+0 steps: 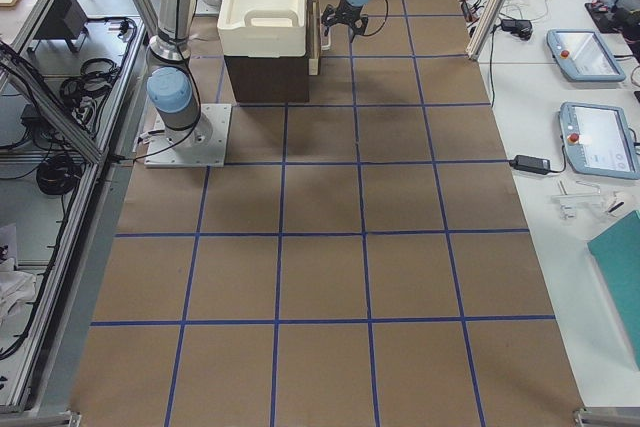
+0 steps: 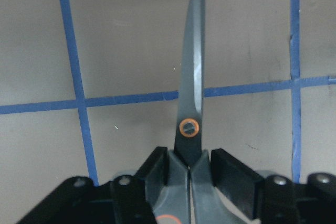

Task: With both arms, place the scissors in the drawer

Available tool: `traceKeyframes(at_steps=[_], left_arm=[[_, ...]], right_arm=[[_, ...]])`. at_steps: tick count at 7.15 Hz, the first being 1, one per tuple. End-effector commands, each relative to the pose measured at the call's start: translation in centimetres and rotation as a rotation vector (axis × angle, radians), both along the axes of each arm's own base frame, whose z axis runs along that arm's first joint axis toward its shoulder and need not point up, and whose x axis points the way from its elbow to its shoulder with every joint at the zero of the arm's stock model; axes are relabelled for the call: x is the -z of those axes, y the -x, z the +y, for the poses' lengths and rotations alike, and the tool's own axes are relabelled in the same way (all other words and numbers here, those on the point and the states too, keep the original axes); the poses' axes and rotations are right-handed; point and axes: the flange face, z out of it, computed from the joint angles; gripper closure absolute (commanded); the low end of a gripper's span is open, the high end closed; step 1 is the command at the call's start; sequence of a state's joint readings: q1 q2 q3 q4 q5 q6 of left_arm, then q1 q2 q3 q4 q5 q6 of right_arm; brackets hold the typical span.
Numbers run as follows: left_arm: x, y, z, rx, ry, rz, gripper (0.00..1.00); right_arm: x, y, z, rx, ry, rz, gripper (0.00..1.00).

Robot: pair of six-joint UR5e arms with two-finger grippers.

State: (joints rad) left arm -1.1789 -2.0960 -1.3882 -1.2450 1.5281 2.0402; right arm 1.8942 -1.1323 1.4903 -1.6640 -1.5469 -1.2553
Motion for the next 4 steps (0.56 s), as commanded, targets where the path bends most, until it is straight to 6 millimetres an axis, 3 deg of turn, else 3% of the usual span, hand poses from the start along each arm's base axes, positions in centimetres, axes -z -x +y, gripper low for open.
traceKeyframes(at_steps=[1, 2, 4], left_arm=[[0.0, 0.0, 0.0, 0.002, 0.001, 0.0, 1.0], [0.0, -0.1, 0.0, 0.001, 0.0, -0.003, 1.0], [0.1, 0.0, 0.0, 0.002, -0.002, -0.005, 1.0]], right_arm=[[-0.5, 0.0, -1.1, 0.003, 0.036, -0.012, 0.0], [0.4, -0.2, -2.3, 0.007, 0.034, -0.013, 0.0], [-0.5, -0.3, -3.9, 0.001, 0.06, -0.022, 0.0]])
